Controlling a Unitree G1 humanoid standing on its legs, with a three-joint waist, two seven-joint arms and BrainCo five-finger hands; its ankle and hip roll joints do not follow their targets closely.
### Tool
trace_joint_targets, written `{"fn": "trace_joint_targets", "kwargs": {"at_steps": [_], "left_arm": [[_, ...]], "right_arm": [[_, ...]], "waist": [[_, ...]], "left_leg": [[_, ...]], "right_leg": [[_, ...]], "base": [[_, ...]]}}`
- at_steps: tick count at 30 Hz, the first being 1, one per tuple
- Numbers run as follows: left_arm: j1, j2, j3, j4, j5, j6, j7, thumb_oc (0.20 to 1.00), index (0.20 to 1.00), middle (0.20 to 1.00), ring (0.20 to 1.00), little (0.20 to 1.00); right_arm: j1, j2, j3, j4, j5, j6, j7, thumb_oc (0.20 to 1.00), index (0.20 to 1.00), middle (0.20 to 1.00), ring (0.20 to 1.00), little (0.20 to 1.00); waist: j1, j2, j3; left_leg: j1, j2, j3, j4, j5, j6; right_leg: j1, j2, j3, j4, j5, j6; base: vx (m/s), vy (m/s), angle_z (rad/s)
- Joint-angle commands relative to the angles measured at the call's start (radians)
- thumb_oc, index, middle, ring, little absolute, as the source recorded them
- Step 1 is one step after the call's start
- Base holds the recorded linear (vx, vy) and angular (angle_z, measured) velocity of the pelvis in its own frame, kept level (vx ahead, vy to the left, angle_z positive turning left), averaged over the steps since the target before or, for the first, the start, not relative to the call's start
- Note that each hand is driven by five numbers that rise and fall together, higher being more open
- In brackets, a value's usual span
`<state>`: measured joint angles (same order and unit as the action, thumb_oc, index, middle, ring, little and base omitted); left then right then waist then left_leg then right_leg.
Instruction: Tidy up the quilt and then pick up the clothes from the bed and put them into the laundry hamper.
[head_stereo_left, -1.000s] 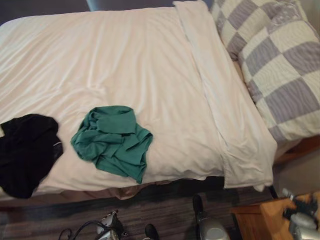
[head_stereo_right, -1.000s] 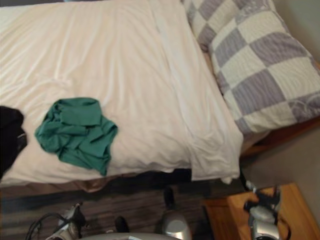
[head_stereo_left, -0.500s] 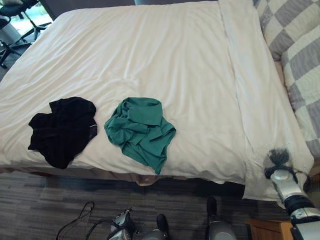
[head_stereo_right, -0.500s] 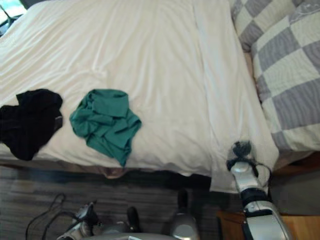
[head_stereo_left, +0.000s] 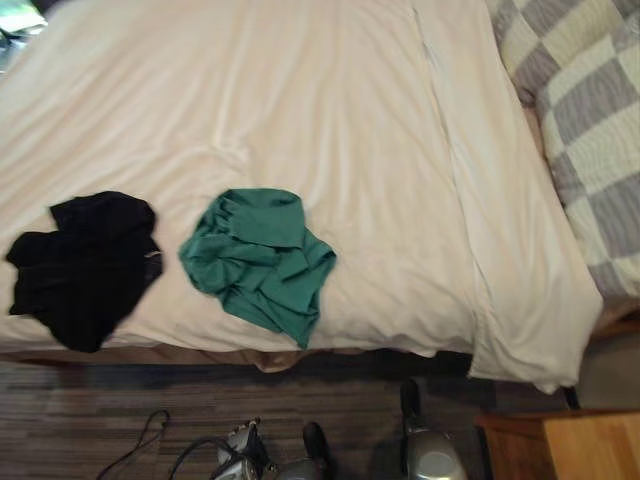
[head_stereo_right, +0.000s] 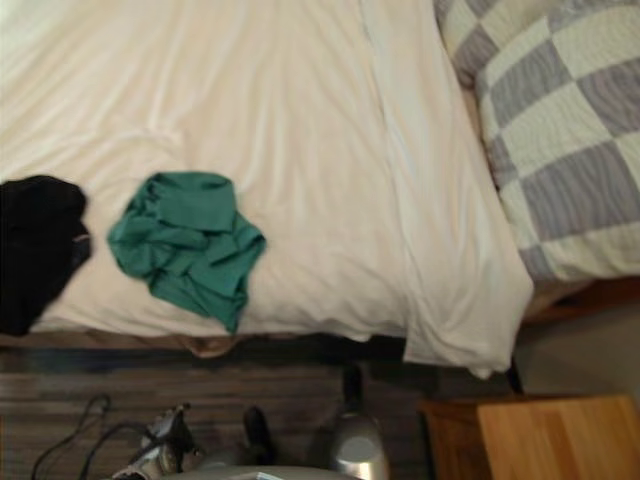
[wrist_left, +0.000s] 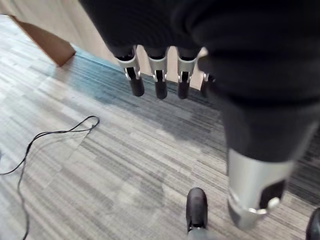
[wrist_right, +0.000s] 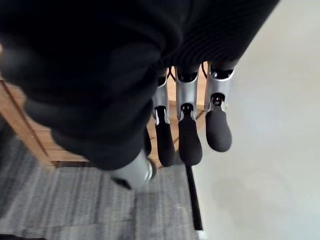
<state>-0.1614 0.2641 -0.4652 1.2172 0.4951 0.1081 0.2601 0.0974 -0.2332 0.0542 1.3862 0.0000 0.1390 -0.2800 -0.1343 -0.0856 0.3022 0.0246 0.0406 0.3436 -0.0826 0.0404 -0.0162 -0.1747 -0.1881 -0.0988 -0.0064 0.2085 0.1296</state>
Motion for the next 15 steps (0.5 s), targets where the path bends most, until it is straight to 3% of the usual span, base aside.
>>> {"fn": "trace_joint_targets", "kwargs": {"at_steps": [1,2,4,6,8,9,10,13,15], "left_arm": [[-0.054,0.037,-0.014,0.003,0.021,-0.019,0.004,1.000,1.000,1.000,1.000,1.000],[-0.055,0.045,-0.007,0.002,0.015,-0.021,0.002,1.000,1.000,1.000,1.000,1.000],[-0.045,0.041,0.017,0.000,0.007,-0.030,-0.002,1.000,1.000,1.000,1.000,1.000],[-0.032,0.018,0.027,-0.010,-0.001,-0.041,0.004,1.000,1.000,1.000,1.000,1.000],[-0.042,-0.010,0.039,-0.029,-0.062,-0.057,0.029,1.000,1.000,1.000,1.000,1.000],[-0.043,-0.010,0.039,-0.029,-0.062,-0.057,0.030,1.000,1.000,1.000,1.000,1.000],[-0.048,-0.036,0.025,-0.041,-0.070,-0.065,0.039,1.000,1.000,1.000,1.000,1.000],[-0.023,-0.061,0.019,-0.034,-0.060,-0.059,0.061,1.000,1.000,1.000,1.000,1.000],[-0.013,-0.059,0.024,-0.009,-0.055,-0.059,0.053,1.000,1.000,1.000,1.000,1.000]], "right_arm": [[-0.101,-0.001,0.072,-0.049,-0.044,-0.026,-0.002,1.000,1.000,1.000,1.000,1.000],[-0.111,-0.002,0.098,-0.069,-0.053,-0.035,0.000,1.000,1.000,1.000,1.000,1.000],[-0.139,0.006,0.146,-0.108,-0.081,-0.035,0.014,1.000,1.000,1.000,1.000,1.000],[-0.176,0.006,0.188,-0.116,-0.108,-0.040,0.025,1.000,1.000,1.000,1.000,1.000],[-0.216,-0.016,0.221,-0.126,-0.133,-0.045,0.020,1.000,1.000,1.000,1.000,1.000],[-0.217,-0.016,0.221,-0.125,-0.133,-0.046,0.020,1.000,1.000,1.000,1.000,1.000],[-0.240,-0.040,0.206,-0.113,-0.135,-0.039,0.005,1.000,1.000,1.000,1.000,1.000],[-0.243,-0.041,0.182,-0.135,-0.105,-0.045,-0.001,1.000,1.000,1.000,1.000,1.000],[-0.237,-0.036,0.183,-0.130,-0.112,-0.047,0.010,1.000,1.000,1.000,1.000,1.000]], "waist": [[0.016,0.010,0.041],[0.018,0.019,0.040],[0.038,0.012,0.027],[0.062,0.019,0.014],[0.096,0.018,0.036],[0.095,0.019,0.033],[0.102,0.028,0.031],[0.091,0.043,0.000],[0.085,0.046,-0.034]], "left_leg": [[-0.001,0.060,0.016,-0.005,-0.061,-0.033],[-0.003,0.057,0.023,-0.005,-0.062,-0.024],[-0.003,0.023,0.022,-0.005,-0.073,-0.017],[-0.032,-0.013,-0.006,0.072,-0.094,-0.008],[-0.135,-0.013,-0.040,0.239,-0.099,-0.049],[-0.141,-0.011,-0.040,0.241,-0.098,-0.049],[-0.178,0.018,-0.069,0.305,-0.087,-0.103],[-0.118,0.104,-0.083,0.281,-0.102,-0.113],[-0.075,0.169,-0.108,0.210,-0.059,-0.121]], "right_leg": [[-0.038,0.041,0.025,0.287,-0.235,0.090],[-0.042,0.084,0.037,0.336,-0.275,0.079],[0.038,0.091,0.005,0.224,-0.319,0.029],[0.101,0.085,0.027,0.099,-0.302,0.014],[0.129,0.053,0.018,0.038,-0.285,-0.006],[0.125,0.054,0.018,0.036,-0.282,-0.007],[0.144,0.015,-0.015,-0.009,-0.272,-0.008],[0.157,-0.039,-0.039,-0.046,-0.237,0.029],[0.146,-0.075,-0.044,-0.044,-0.221,0.045]], "base": [[-0.16,0.122,-0.37],[-0.10,0.071,-0.23],[-0.01,0.001,-0.22],[-0.03,-0.027,-0.36],[-0.19,-0.022,0.12],[-0.25,0.086,0.46],[-0.18,0.185,0.40],[-0.12,0.311,0.55],[-0.06,0.430,0.38]]}}
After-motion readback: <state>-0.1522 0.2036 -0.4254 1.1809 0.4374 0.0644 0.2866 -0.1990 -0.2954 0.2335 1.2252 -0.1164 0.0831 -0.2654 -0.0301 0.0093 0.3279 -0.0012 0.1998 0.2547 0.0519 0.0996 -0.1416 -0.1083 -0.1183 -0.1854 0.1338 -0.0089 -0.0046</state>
